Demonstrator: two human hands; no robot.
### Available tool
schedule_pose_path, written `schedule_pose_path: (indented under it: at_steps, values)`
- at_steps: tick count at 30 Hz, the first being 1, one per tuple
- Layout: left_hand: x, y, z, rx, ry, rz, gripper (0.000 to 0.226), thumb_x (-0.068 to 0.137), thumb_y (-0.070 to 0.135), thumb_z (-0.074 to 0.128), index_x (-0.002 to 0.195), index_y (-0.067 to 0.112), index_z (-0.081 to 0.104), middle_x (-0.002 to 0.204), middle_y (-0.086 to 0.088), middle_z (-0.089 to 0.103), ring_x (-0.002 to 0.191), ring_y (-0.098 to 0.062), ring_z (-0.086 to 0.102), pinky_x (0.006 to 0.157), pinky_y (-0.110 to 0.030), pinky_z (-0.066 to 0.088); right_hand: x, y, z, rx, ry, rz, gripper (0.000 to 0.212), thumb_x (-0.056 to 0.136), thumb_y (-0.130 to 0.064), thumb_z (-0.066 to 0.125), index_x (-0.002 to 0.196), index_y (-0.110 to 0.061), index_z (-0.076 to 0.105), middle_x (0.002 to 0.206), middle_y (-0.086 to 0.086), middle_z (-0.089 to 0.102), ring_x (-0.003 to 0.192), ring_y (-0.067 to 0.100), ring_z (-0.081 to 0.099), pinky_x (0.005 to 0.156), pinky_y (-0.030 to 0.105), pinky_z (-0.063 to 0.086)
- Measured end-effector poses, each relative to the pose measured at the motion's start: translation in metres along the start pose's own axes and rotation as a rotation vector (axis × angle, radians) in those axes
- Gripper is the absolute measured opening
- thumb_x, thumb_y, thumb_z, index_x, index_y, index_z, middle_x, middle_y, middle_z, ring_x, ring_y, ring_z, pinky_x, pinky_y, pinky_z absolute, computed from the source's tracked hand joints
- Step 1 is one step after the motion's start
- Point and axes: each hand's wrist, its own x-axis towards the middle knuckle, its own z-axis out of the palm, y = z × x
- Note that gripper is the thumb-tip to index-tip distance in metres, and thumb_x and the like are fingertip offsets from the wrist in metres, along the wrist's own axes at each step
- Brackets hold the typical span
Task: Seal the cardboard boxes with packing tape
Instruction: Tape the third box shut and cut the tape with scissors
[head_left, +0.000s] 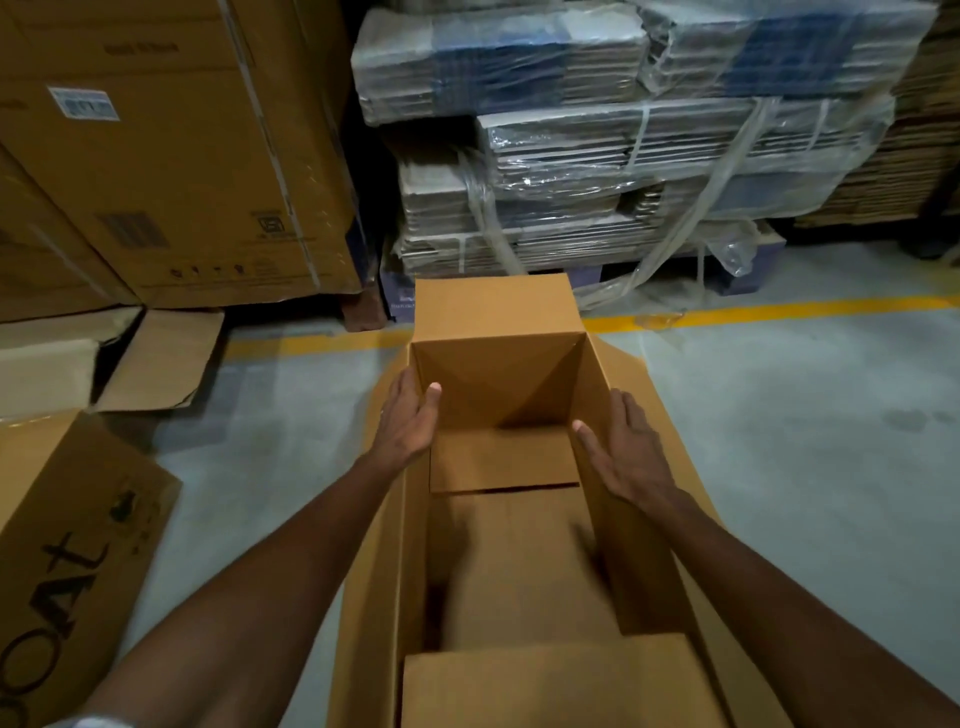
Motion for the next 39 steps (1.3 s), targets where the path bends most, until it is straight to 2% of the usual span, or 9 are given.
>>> schedule_pose_path:
  at_steps: [7,14,20,23,26,29,32,35,39]
  values:
    - [0.087,-0.004,-0.008,0.102,0.049,-0.017,0.044,0.102,0.008,0.049,0.146,0.015,0.049,0.136,-0.015,0.060,0.121,-0.036,0.058,0.097,-0.042,0.049,0.081,-0.015,-0.005,0.072,-0.046,-0.060,0.083,0.102,-0.062,0.032,0.163,-0.013,0.004,0.171,0.010,0.004,0.158,0.027,0.005,0.126,0.054,0.010]
    - [0.121,-0.016,-0.015,-0.032,-0.028,-0.167,0.046,0.094,0.013,0.057,0.133,0.037,0.052,0.122,-0.006,0.064,0.106,-0.035,0.065,0.087,-0.048,0.059,0.154,-0.025,-0.004,0.485,-0.058,0.115,0.104,0.080,-0.092,0.042,0.160,-0.029,0.021,0.159,-0.004,0.042,0.147,0.026,0.037,0.118,0.059,0.030]
    - [0.109,-0.032,0.004,-0.244,0.020,-0.029,0.051,0.098,0.005,0.059,0.140,0.031,0.046,0.133,0.008,0.057,0.123,-0.017,0.053,0.108,-0.047,0.047,0.140,-0.028,-0.010,0.800,0.106,0.052,0.062,0.095,-0.072,0.035,0.110,-0.024,0.071,0.118,-0.002,0.070,0.117,0.015,0.061,0.110,0.044,0.043]
    - [0.083,-0.009,-0.006,-0.490,0.032,-0.051,0.048,0.098,0.000,0.050,0.138,0.026,0.055,0.137,0.009,0.058,0.126,-0.011,0.054,0.101,-0.036,0.050,0.140,-0.024,-0.011,1.006,0.180,0.121,0.050,0.101,-0.060,0.037,0.114,-0.017,0.060,0.114,0.006,0.070,0.115,0.024,0.063,0.107,0.054,0.046]
    - [0.058,0.012,-0.021,-0.867,0.088,-0.183,0.034,0.105,0.018,0.034,0.117,0.014,0.065,0.092,0.017,0.077,0.088,-0.004,0.072,0.071,-0.024,0.057,0.134,-0.022,-0.016,1.213,0.179,0.243,0.051,0.109,-0.054,0.025,0.125,-0.017,0.056,0.117,0.006,0.070,0.121,0.029,0.063,0.102,0.050,0.050]
    - [0.055,0.007,-0.040,-0.874,-0.018,-0.241,0.060,0.104,0.058,0.033,0.107,0.017,0.077,0.090,0.015,0.076,0.085,-0.007,0.070,0.074,-0.030,0.056,0.127,-0.017,-0.029,1.287,-0.056,0.297,0.075,0.102,-0.068,0.023,0.122,-0.013,0.070,0.115,0.008,0.074,0.111,0.021,0.068,0.086,0.035,0.053]
    - [0.055,0.001,-0.052,-0.516,-0.152,-0.188,0.016,0.095,0.042,0.069,0.108,0.039,0.077,0.126,0.013,0.064,0.121,-0.017,0.058,0.094,-0.040,0.050,0.118,-0.012,-0.041,1.012,-0.260,0.138,0.058,0.088,-0.060,0.067,0.134,-0.025,0.065,0.137,0.005,0.062,0.117,0.017,0.061,0.092,0.029,0.048]
    - [0.052,-0.027,-0.039,-0.192,-0.188,-0.019,0.052,0.089,0.025,0.079,0.134,0.043,0.061,0.165,-0.003,0.030,0.152,-0.025,0.029,0.120,-0.043,0.031,0.112,-0.009,-0.036,0.581,-0.211,0.032,0.076,0.085,-0.033,0.082,0.152,-0.032,0.046,0.158,-0.008,0.037,0.141,0.015,0.039,0.111,0.030,0.036]
    - [0.034,-0.037,-0.015,-0.102,-0.106,0.022,0.068,0.094,0.013,0.072,0.150,0.040,0.044,0.171,-0.008,0.014,0.157,-0.025,0.015,0.122,-0.041,0.023,0.101,-0.008,-0.019,0.319,-0.173,-0.039,0.082,0.096,-0.036,0.069,0.162,-0.032,0.021,0.171,-0.006,0.010,0.154,0.023,0.019,0.122,0.044,0.023]
